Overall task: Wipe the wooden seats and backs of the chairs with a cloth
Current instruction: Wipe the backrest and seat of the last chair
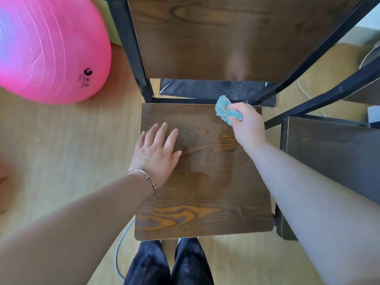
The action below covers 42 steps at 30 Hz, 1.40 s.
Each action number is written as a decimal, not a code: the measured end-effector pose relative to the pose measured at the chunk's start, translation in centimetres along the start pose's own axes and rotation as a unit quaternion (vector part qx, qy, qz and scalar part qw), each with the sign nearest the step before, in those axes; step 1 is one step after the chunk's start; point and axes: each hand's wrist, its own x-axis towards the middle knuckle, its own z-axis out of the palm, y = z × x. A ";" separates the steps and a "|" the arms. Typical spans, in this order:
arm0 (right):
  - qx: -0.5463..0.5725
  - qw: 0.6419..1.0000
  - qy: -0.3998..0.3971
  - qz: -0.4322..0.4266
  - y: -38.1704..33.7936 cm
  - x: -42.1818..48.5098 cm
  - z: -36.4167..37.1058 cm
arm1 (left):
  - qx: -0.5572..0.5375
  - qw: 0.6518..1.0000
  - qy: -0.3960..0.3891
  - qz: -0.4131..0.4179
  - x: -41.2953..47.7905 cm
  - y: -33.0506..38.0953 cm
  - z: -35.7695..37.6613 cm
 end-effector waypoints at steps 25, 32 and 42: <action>-0.109 0.989 -0.100 -0.001 0.5 9.1 -0.4 | 0.031 0.999 -0.029 -0.029 6.2 2.1 -0.7; -0.101 0.985 -0.139 0.016 0.5 9.6 -0.7 | 0.026 0.999 -0.024 -0.035 6.8 1.9 -0.9; -0.095 0.989 -0.117 0.013 0.0 9.4 -0.8 | 0.029 0.999 -0.025 -0.036 7.0 2.6 -0.7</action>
